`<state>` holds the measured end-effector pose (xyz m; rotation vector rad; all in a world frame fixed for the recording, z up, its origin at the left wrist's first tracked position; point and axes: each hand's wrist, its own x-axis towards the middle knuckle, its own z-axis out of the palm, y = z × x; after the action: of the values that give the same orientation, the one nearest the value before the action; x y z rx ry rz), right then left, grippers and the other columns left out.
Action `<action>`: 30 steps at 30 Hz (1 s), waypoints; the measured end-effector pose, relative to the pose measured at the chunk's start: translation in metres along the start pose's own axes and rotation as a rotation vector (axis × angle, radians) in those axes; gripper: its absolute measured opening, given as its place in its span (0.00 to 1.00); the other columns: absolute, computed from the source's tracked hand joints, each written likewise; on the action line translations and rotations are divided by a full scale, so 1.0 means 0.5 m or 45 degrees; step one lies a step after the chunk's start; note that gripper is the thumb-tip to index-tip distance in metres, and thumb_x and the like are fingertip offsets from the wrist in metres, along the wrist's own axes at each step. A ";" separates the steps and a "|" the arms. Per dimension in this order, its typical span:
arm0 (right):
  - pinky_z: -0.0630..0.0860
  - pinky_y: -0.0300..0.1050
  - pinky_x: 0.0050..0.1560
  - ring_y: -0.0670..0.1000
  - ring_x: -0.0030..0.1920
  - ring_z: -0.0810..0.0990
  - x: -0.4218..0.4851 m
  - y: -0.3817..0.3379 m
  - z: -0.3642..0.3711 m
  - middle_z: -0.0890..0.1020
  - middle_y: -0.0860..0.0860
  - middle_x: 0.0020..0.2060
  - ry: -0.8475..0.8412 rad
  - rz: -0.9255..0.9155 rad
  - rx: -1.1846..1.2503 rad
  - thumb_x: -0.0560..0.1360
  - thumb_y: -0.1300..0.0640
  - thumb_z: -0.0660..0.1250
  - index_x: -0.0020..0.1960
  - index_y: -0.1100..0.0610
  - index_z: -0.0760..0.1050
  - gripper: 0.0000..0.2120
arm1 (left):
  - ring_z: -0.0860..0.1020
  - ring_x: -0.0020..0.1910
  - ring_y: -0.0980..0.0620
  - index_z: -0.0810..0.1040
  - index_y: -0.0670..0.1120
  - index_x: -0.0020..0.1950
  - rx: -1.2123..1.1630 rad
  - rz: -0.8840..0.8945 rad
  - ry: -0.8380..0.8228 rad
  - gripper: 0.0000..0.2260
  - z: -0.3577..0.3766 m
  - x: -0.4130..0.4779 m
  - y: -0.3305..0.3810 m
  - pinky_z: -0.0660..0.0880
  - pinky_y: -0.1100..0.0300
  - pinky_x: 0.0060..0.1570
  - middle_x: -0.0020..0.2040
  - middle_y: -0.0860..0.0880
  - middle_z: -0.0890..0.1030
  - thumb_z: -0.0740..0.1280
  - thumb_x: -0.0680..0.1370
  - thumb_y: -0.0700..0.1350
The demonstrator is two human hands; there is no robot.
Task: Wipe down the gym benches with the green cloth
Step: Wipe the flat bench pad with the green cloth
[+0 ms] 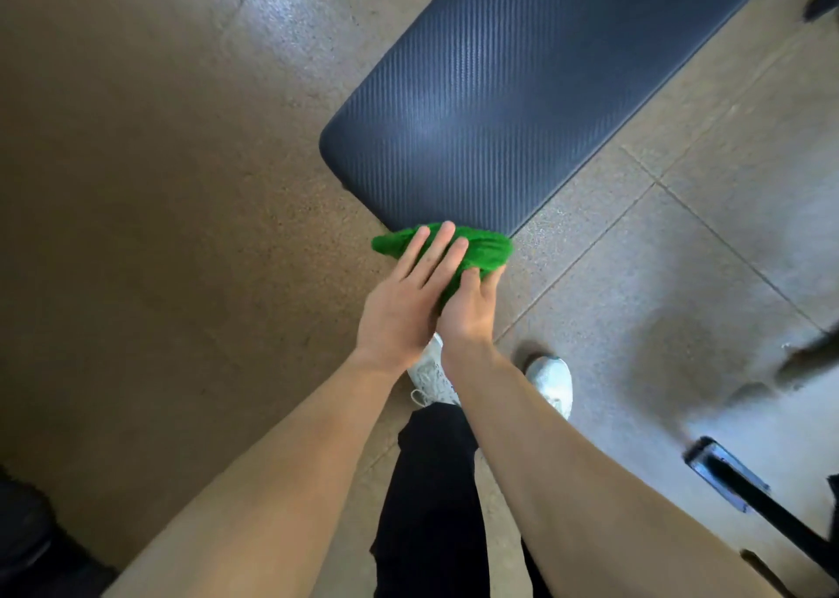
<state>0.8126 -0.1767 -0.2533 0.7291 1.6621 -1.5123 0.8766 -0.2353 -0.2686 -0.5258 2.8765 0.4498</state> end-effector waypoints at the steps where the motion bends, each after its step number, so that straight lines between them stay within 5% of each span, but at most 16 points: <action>1: 0.70 0.54 0.68 0.52 0.63 0.78 -0.009 0.004 0.003 0.78 0.51 0.65 0.026 0.008 -0.013 0.81 0.53 0.53 0.78 0.45 0.59 0.24 | 0.53 0.80 0.51 0.57 0.50 0.79 -0.092 -0.049 0.029 0.32 -0.007 -0.008 0.002 0.78 0.55 0.58 0.81 0.53 0.53 0.67 0.79 0.41; 4: 0.74 0.57 0.64 0.56 0.58 0.80 -0.028 -0.016 -0.007 0.83 0.53 0.57 0.160 -0.050 -0.343 0.80 0.51 0.55 0.68 0.50 0.73 0.18 | 0.66 0.74 0.50 0.68 0.47 0.72 -0.453 -0.397 0.299 0.21 -0.032 0.002 0.035 0.75 0.53 0.61 0.77 0.50 0.64 0.66 0.79 0.47; 7: 0.76 0.54 0.62 0.53 0.57 0.81 -0.044 -0.047 -0.052 0.84 0.49 0.55 0.174 -0.207 -0.629 0.74 0.50 0.59 0.66 0.46 0.75 0.20 | 0.70 0.62 0.52 0.67 0.44 0.72 -1.074 -1.192 0.470 0.26 -0.032 0.044 0.082 0.69 0.58 0.63 0.70 0.46 0.67 0.65 0.79 0.57; 10: 0.67 0.50 0.71 0.51 0.70 0.71 -0.023 -0.081 -0.116 0.72 0.48 0.72 -0.032 -0.809 -1.083 0.74 0.61 0.59 0.74 0.46 0.68 0.29 | 0.78 0.60 0.45 0.74 0.43 0.66 -2.199 -1.809 0.297 0.23 -0.013 0.088 0.126 0.74 0.51 0.64 0.64 0.42 0.78 0.56 0.82 0.59; 12: 0.59 0.56 0.76 0.57 0.78 0.59 0.028 -0.099 -0.152 0.60 0.52 0.79 -0.305 -1.303 -1.693 0.74 0.58 0.58 0.79 0.50 0.59 0.32 | 0.80 0.57 0.45 0.78 0.45 0.59 -2.496 -1.962 0.236 0.22 -0.008 0.097 0.154 0.77 0.52 0.58 0.58 0.44 0.82 0.52 0.84 0.59; 15: 0.54 0.60 0.76 0.61 0.80 0.49 0.122 -0.116 -0.170 0.49 0.57 0.80 -0.708 -1.679 -2.443 0.77 0.49 0.63 0.81 0.51 0.44 0.40 | 0.81 0.54 0.49 0.79 0.48 0.58 -2.568 -1.989 0.326 0.18 -0.002 0.100 0.171 0.78 0.55 0.50 0.57 0.46 0.83 0.52 0.85 0.54; 18: 0.49 0.56 0.76 0.60 0.80 0.47 0.163 -0.152 -0.108 0.47 0.58 0.80 -0.947 -1.908 -2.577 0.79 0.46 0.61 0.81 0.55 0.45 0.38 | 0.82 0.54 0.48 0.80 0.48 0.55 -2.483 -1.934 0.546 0.15 -0.009 0.108 0.145 0.77 0.48 0.60 0.55 0.46 0.84 0.54 0.85 0.48; 20: 0.47 0.55 0.77 0.60 0.80 0.47 0.158 -0.162 -0.048 0.47 0.59 0.80 -1.052 -1.966 -2.594 0.80 0.46 0.58 0.81 0.57 0.48 0.36 | 0.83 0.48 0.51 0.79 0.48 0.51 -2.503 -1.950 0.601 0.12 -0.025 0.118 0.110 0.79 0.53 0.53 0.46 0.49 0.85 0.57 0.85 0.47; 23: 0.46 0.55 0.77 0.59 0.80 0.46 0.155 -0.152 0.031 0.47 0.59 0.80 -1.060 -1.982 -2.563 0.80 0.46 0.57 0.81 0.58 0.48 0.35 | 0.82 0.45 0.52 0.78 0.49 0.50 -2.539 -1.933 0.661 0.11 -0.071 0.141 0.047 0.79 0.57 0.44 0.47 0.48 0.84 0.56 0.85 0.46; 27: 0.47 0.55 0.78 0.58 0.80 0.44 0.160 -0.159 0.183 0.45 0.58 0.80 -0.854 -1.894 -2.371 0.82 0.48 0.54 0.81 0.56 0.46 0.33 | 0.78 0.60 0.47 0.76 0.48 0.49 -2.591 -1.821 0.931 0.17 -0.102 0.205 -0.080 0.75 0.53 0.58 0.57 0.47 0.80 0.50 0.86 0.50; 30: 0.46 0.54 0.79 0.57 0.80 0.43 0.155 -0.162 0.264 0.44 0.56 0.81 -0.788 -1.819 -2.342 0.83 0.49 0.52 0.81 0.54 0.44 0.31 | 0.83 0.52 0.52 0.77 0.49 0.55 -2.611 -1.622 1.132 0.18 -0.114 0.244 -0.144 0.76 0.53 0.54 0.55 0.55 0.82 0.49 0.85 0.53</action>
<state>0.7241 -0.3240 -0.2742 -1.9090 2.0538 -0.0755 0.7839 -0.3563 -0.2623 -2.6156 0.4240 2.8285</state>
